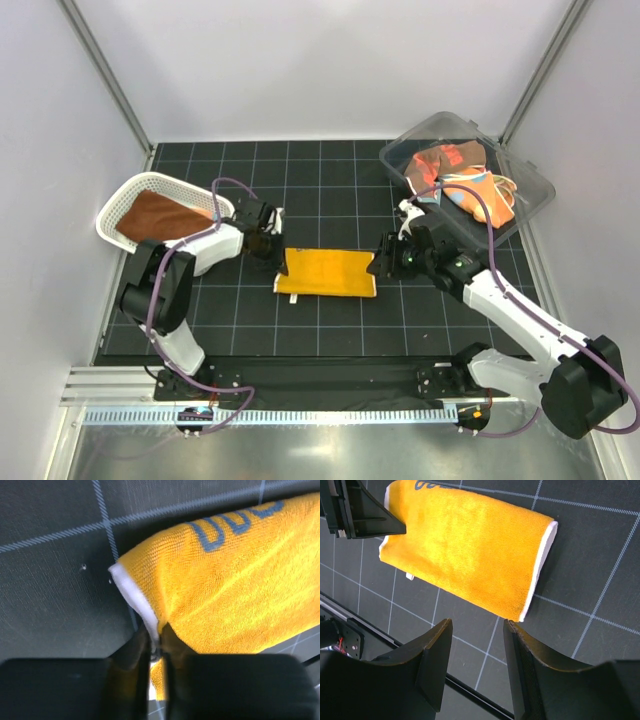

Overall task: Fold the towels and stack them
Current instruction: Neatly place the folded towel into the bin

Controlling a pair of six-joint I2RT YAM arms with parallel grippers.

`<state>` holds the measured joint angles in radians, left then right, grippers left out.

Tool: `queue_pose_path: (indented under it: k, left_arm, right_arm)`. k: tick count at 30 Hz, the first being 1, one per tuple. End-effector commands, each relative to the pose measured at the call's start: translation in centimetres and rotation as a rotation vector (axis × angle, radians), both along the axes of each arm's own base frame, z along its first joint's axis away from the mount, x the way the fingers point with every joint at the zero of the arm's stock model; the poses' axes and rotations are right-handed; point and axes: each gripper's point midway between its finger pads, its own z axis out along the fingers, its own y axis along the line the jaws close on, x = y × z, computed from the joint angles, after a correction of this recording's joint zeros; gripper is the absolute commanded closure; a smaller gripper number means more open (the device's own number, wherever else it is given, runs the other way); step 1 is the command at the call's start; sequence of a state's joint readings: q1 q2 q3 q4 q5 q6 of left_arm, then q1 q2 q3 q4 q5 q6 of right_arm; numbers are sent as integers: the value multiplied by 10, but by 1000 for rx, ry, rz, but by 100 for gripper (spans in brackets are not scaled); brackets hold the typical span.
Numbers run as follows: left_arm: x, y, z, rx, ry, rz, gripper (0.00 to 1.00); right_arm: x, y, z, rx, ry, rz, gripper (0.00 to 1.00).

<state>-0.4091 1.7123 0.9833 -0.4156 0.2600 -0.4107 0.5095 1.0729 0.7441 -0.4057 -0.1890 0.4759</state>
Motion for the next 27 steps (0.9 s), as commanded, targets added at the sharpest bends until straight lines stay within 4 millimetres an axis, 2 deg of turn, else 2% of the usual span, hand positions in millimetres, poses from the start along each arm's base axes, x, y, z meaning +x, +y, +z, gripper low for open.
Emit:
queue_pose_path:
  k: [1, 2, 3, 4, 5, 6, 7, 8, 9, 11, 13, 14, 16, 20, 21, 22, 23, 24, 25, 27]
  left_arm:
    - [-9, 2, 6, 4, 35, -27, 91]
    - [-10, 5, 11, 22, 33, -34, 96]
    - [-2, 7, 23, 46, -1, -54, 100]
    - [-9, 17, 29, 102, 24, -67, 100]
    - [0, 29, 42, 163, -26, -57, 100]
    - [12, 31, 61, 187, -83, -60, 100]
    - [16, 39, 72, 230, -114, -85, 100]
    - [15, 57, 81, 319, -130, -72, 100]
    - [22, 62, 95, 353, -168, -78, 100]
    - [21, 88, 107, 479, -188, -83, 100]
    - [22, 104, 115, 550, -204, -74, 100]
    - [23, 122, 120, 626, -212, -41, 100]
    - [23, 137, 132, 670, -241, -7, 100]
    - [39, 181, 163, 745, -319, 107, 100]
    - [43, 205, 175, 817, -334, 184, 100]
    - [46, 219, 183, 874, -349, 228, 100]
    - [52, 228, 191, 922, -374, 262, 100]
    - [60, 240, 201, 977, -406, 289, 100]
    - [68, 245, 200, 1004, -414, 299, 100]
    - [77, 251, 196, 1006, -420, 313, 100]
  right_arm:
    - [3, 5, 7, 13, -32, 20, 47]
    - [3, 4, 8, 14, -34, 18, 47]
    - [3, 5, 8, 16, -34, 20, 47]
    - [3, 6, 9, 21, -36, 23, 47]
    - [2, 6, 10, 23, -36, 23, 47]
    - [2, 6, 11, 27, -41, 22, 47]
    - [2, 6, 11, 26, -42, 23, 47]
    - [1, 5, 13, 31, -47, 22, 47]
    - [1, 5, 13, 30, -48, 23, 47]
    - [1, 5, 15, 36, -54, 24, 46]
    - [1, 6, 16, 35, -57, 29, 45]
    - [2, 6, 17, 36, -60, 30, 44]
    - [3, 6, 19, 34, -66, 32, 44]
    - [4, 8, 21, 33, -72, 43, 44]
    - [5, 8, 21, 32, -71, 42, 39]
    - [6, 7, 21, 33, -77, 36, 35]
    - [7, 7, 20, 29, -75, 31, 23]
    - [9, 5, 20, 23, -81, 14, 6]
    - [11, 6, 21, 31, -86, 8, 1]
    - [13, 8, 21, 37, -89, 8, 0]
